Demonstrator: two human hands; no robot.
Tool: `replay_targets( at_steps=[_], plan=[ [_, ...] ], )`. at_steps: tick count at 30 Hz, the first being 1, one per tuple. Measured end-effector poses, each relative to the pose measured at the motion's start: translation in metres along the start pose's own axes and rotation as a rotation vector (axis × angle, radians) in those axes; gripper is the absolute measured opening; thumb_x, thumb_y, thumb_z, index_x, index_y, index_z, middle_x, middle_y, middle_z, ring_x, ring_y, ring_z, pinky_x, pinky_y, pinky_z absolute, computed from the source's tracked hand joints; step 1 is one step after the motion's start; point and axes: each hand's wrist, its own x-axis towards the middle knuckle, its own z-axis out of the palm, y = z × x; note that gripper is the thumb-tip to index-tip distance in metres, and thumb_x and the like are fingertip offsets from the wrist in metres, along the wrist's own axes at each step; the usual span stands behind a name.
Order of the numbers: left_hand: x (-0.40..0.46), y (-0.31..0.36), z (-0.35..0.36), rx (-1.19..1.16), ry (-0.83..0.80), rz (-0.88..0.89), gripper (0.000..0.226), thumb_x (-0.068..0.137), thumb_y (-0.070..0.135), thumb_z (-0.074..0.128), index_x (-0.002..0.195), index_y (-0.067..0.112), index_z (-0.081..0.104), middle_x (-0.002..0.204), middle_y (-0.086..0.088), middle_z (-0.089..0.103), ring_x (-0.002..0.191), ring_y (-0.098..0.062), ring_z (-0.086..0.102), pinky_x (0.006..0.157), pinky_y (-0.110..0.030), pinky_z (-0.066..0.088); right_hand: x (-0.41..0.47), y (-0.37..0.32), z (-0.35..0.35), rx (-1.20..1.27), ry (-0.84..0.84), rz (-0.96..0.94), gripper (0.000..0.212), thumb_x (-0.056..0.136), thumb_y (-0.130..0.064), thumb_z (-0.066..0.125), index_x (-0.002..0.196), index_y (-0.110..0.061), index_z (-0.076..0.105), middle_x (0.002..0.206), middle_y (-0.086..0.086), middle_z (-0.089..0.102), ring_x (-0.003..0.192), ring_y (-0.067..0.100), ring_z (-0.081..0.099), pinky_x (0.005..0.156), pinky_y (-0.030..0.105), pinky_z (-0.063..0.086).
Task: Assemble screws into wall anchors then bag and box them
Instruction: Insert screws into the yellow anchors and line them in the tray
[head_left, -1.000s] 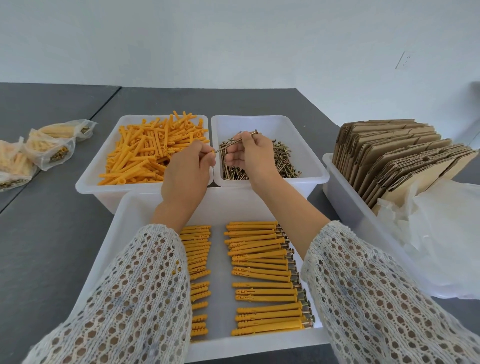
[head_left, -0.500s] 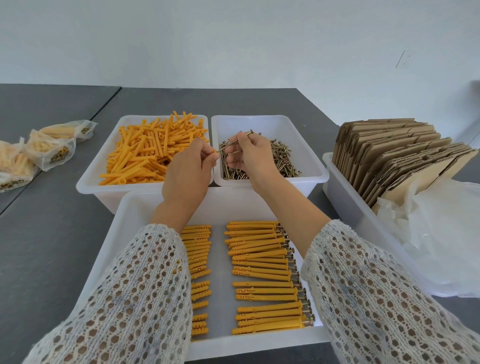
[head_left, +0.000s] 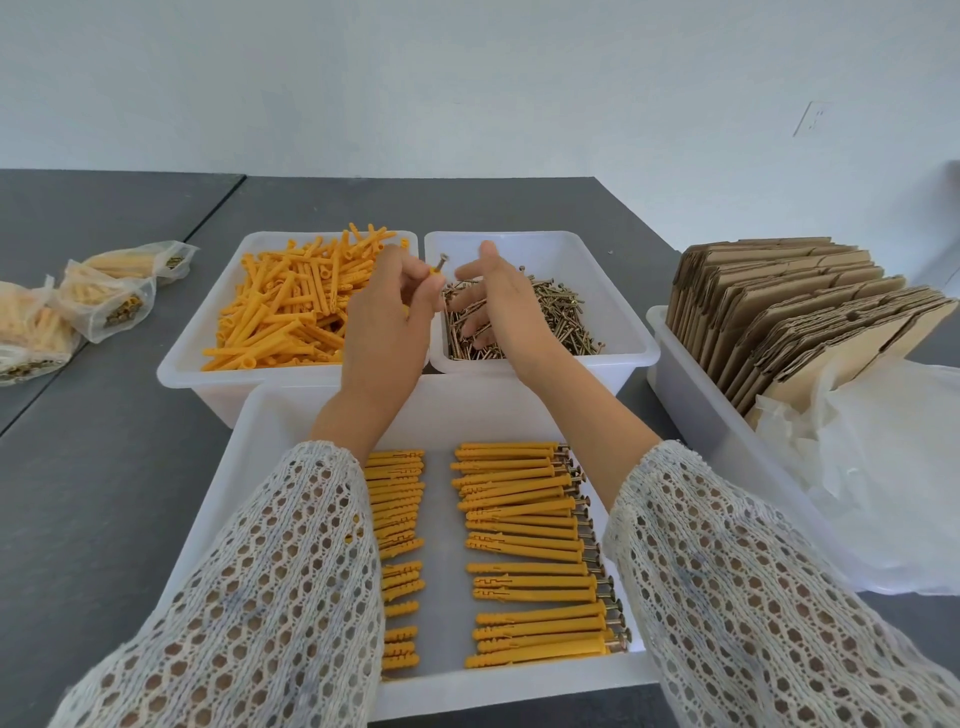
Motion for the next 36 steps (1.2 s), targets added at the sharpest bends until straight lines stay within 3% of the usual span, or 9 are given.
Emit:
replay_targets(
  at_steps=[4,6,8,11,14,19,23,27,36],
  plan=[
    [0.007,0.032,0.007,-0.176,-0.148,-0.045,0.010,0.098,0.016,0.057,0.089,0.012,0.059,0.074,-0.001,0.069,0.069,-0.013,0.066,0.066,-0.030,0.054,0.009,0.006,-0.012,0.037,0.148,0.058,0.057,0.106,-0.047,0.022,0.101,-0.007,0.063,0.078,0.008,0.068,0.059,0.016,0.056,0.053,0.026,0.045],
    [0.008,0.048,0.009,-0.229,-0.311,-0.113,0.011,0.100,0.017,0.056,0.092,0.012,0.060,0.075,-0.002,0.073,0.066,-0.012,0.068,0.059,-0.017,0.050,0.014,0.011,-0.016,0.015,0.207,0.096,0.047,0.106,-0.036,0.027,0.080,-0.011,0.058,0.060,0.000,0.060,0.056,0.016,0.053,0.053,0.023,0.043],
    [0.011,0.055,0.008,-0.333,-0.562,-0.273,0.014,0.102,0.022,0.055,0.096,0.012,0.063,0.084,-0.001,0.076,0.077,-0.013,0.072,0.060,-0.017,0.052,0.018,0.015,-0.020,-0.013,0.265,0.127,0.038,0.102,-0.016,0.037,0.065,-0.014,0.047,0.053,-0.005,0.047,0.053,0.015,0.044,0.053,0.022,0.039],
    [0.012,0.051,-0.003,-0.428,-1.014,-0.481,0.019,0.101,0.029,0.054,0.100,0.014,0.066,0.097,0.001,0.074,0.095,-0.015,0.072,0.075,-0.024,0.057,0.021,0.019,-0.028,0.055,0.281,0.202,0.026,0.094,-0.004,0.039,0.076,-0.006,0.058,0.058,0.001,0.053,0.053,0.017,0.048,0.054,0.026,0.043],
    [0.003,0.046,0.001,-0.261,-1.267,-0.502,0.016,0.099,0.028,0.059,0.096,0.017,0.070,0.093,0.005,0.074,0.092,-0.011,0.071,0.086,-0.028,0.057,0.017,0.019,-0.030,0.067,0.204,0.240,0.023,0.093,-0.004,0.040,0.085,-0.004,0.062,0.061,0.006,0.058,0.049,0.016,0.052,0.044,0.023,0.046],
    [-0.021,0.051,0.031,0.037,-1.355,-0.464,0.012,0.094,0.024,0.069,0.086,0.015,0.069,0.089,-0.004,0.074,0.088,-0.018,0.071,0.084,-0.030,0.060,0.016,0.020,-0.030,0.022,0.169,0.236,0.024,0.094,-0.004,0.042,0.080,-0.007,0.062,0.063,0.006,0.059,0.050,0.015,0.053,0.044,0.021,0.048],
    [-0.045,0.059,0.050,0.298,-1.277,-0.180,0.012,0.089,0.024,0.073,0.086,0.016,0.064,0.083,0.006,0.064,0.085,-0.015,0.063,0.078,-0.031,0.053,0.018,0.021,-0.030,-0.014,0.150,0.231,0.022,0.094,-0.005,0.044,0.084,-0.006,0.063,0.065,0.007,0.060,0.052,0.017,0.055,0.048,0.024,0.049],
    [-0.060,0.066,0.059,0.385,-1.241,-0.065,0.015,0.086,0.025,0.074,0.090,0.017,0.062,0.085,0.007,0.056,0.085,-0.018,0.059,0.077,-0.034,0.052,0.019,0.022,-0.028,-0.072,0.126,0.217,0.023,0.095,-0.006,0.043,0.083,-0.008,0.063,0.067,0.006,0.060,0.055,0.017,0.055,0.051,0.025,0.049],
    [-0.060,0.071,0.058,0.620,-1.205,0.082,0.023,0.088,0.035,0.071,0.098,0.017,0.061,0.100,-0.002,0.061,0.089,-0.023,0.061,0.077,-0.036,0.054,0.017,0.020,-0.025,-0.171,0.056,0.184,0.022,0.095,-0.007,0.044,0.086,-0.006,0.063,0.069,0.007,0.061,0.055,0.016,0.054,0.044,0.019,0.048]
  ],
)
